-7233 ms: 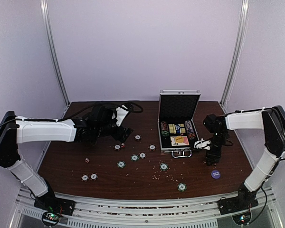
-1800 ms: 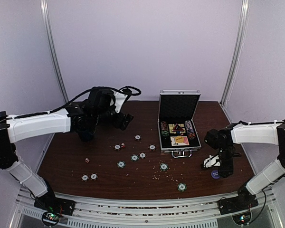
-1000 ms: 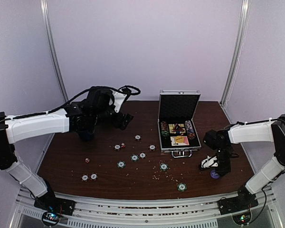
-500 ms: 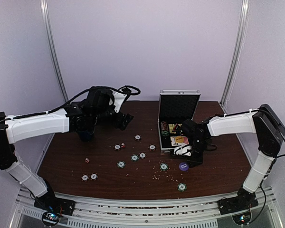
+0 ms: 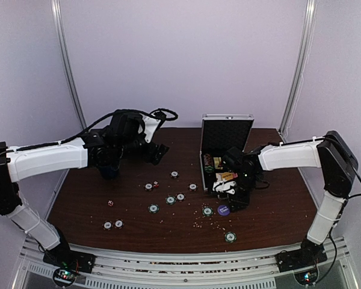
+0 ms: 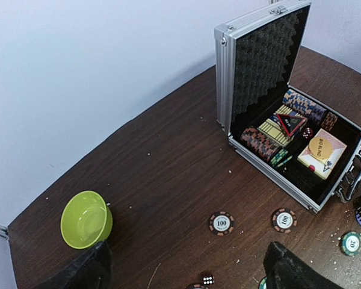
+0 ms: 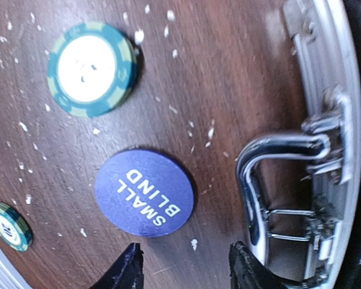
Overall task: Pack up texas hold em set
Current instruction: Move the small blind button to the center of the board, then pick up the small blind button from the center of the board, then place the small blind button in the poker case.
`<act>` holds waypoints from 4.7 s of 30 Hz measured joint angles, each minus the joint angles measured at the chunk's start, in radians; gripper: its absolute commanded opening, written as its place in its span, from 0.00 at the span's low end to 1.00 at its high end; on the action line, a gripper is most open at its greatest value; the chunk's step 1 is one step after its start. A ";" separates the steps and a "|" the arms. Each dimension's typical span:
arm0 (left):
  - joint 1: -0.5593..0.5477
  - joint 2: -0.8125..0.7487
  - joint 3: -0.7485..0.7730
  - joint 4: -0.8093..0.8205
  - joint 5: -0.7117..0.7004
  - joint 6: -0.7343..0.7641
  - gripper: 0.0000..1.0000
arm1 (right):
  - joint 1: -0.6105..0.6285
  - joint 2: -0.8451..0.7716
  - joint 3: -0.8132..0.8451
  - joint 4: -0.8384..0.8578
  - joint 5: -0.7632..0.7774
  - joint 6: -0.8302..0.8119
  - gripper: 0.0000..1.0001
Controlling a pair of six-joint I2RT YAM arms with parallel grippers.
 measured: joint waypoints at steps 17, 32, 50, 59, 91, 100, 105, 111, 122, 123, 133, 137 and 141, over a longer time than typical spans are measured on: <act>0.000 0.000 0.000 0.000 0.000 0.000 0.90 | 0.022 0.068 0.098 -0.045 -0.052 -0.056 0.59; 0.000 0.000 0.000 0.000 0.002 0.000 0.90 | 0.070 0.094 0.098 -0.009 -0.038 -0.042 0.61; 0.000 0.000 0.000 0.000 0.003 0.000 0.90 | 0.090 0.091 0.090 -0.019 -0.006 -0.037 0.63; 0.000 0.000 0.000 -0.001 0.005 0.000 0.90 | 0.094 0.091 0.086 -0.019 -0.001 -0.037 0.66; 0.000 0.000 0.000 -0.001 0.008 0.001 0.90 | 0.095 0.061 0.162 -0.134 0.033 -0.010 0.42; 0.000 0.000 0.000 -0.001 0.005 0.008 0.90 | -0.051 0.065 0.381 -0.131 0.089 -0.010 0.43; 0.000 -0.005 0.000 -0.002 0.001 0.011 0.90 | -0.139 0.162 0.486 -0.079 0.135 -0.005 0.43; 0.000 -0.011 0.000 -0.002 0.000 0.012 0.90 | -0.179 0.270 0.581 -0.015 0.182 0.006 0.44; 0.000 -0.011 0.000 -0.002 -0.003 0.013 0.90 | -0.186 0.351 0.639 0.021 0.209 0.010 0.45; 0.000 -0.011 0.000 -0.002 -0.003 0.013 0.90 | -0.186 0.352 0.640 0.023 0.211 0.010 0.46; 0.000 -0.011 0.000 -0.002 -0.003 0.017 0.90 | -0.192 0.356 0.640 0.034 0.235 0.025 0.58; 0.000 -0.011 0.000 -0.002 -0.003 0.017 0.90 | -0.192 0.356 0.640 0.031 0.224 0.026 0.59; 0.000 -0.011 0.000 -0.002 -0.004 0.018 0.91 | -0.192 0.354 0.644 0.016 0.200 0.032 0.61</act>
